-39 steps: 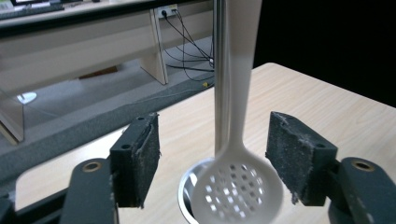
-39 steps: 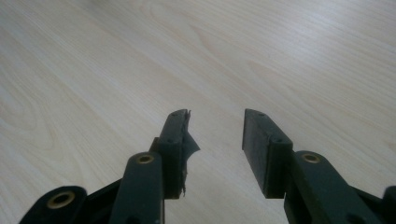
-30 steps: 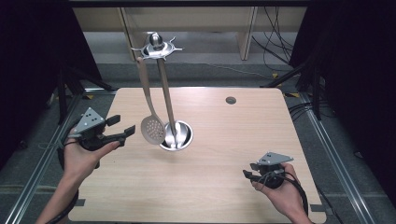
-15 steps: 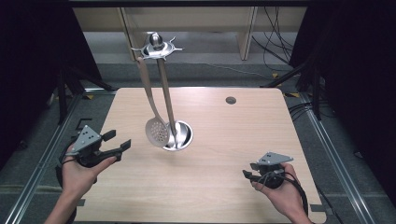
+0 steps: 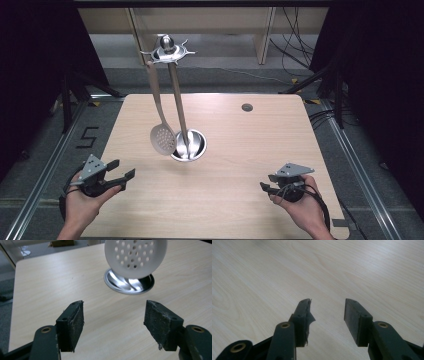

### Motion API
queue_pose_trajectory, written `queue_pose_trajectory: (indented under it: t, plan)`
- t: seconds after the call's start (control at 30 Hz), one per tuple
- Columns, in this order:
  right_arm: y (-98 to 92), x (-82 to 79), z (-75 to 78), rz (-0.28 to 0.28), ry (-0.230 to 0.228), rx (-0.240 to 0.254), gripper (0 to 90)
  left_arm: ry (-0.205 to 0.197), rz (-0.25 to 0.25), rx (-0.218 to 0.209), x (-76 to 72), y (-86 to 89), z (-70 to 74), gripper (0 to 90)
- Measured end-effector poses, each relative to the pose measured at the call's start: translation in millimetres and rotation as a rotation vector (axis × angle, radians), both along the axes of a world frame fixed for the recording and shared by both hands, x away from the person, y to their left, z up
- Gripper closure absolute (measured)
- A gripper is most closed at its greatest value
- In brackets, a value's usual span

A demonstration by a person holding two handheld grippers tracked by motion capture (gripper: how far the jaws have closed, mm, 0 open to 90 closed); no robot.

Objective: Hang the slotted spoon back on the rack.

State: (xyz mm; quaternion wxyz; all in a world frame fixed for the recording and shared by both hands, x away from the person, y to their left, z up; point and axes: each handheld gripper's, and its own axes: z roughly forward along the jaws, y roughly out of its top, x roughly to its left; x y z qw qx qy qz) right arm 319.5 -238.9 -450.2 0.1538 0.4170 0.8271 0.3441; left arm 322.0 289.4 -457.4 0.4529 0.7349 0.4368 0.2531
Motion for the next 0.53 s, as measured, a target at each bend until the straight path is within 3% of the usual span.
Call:
queue_pose_trajectory:
  t: [0.1,0.13,0.17,0.2,0.23,0.3,0.33,0.37,0.4,0.53]
  plan:
    - [-2.4,1.5,0.7,0.024,-0.017,-0.018,56.5,0.042,-0.001,0.004,-2.8,2.3,-14.4,32.3]
    - [-2.4,1.2,0.7,0.023,-0.015,-0.016,56.5,0.062,0.019,0.008,-4.7,2.9,-15.8,32.3]
    - [-0.3,-0.5,-0.4,0.003,-0.002,0.005,56.5,0.038,-0.013,0.015,-1.0,4.6,-17.8,32.3]
    - [-2.6,2.1,-0.3,0.023,-0.021,-0.015,56.4,0.058,0.01,0.01,-2.0,3.9,-19.1,32.4]
    - [-2.5,2.4,-0.7,0.023,-0.018,-0.015,56.4,0.066,0.016,0.036,-1.6,4.4,-19.7,32.4]
    - [-2.4,2.6,-1.3,0.027,-0.021,-0.014,56.0,0.081,0.012,0.032,1.0,3.3,-24.1,32.5]
    - [-1.9,2.0,-1.2,0.027,-0.008,-0.016,55.8,0.068,-0.02,0.054,4.3,5.0,-25.9,32.5]
    - [-2.0,2.0,-1.3,0.029,-0.007,-0.013,55.4,0.071,-0.019,0.047,4.9,4.3,-27.3,32.8]
    - [-2.0,2.0,-1.3,0.029,-0.007,-0.013,55.4,0.079,-0.018,0.072,4.2,5.7,-26.4,32.8]
    - [-1.4,1.7,-1.5,0.024,0.006,-0.004,54.7,0.08,-0.006,0.034,4.2,5.0,-26.3,33.2]
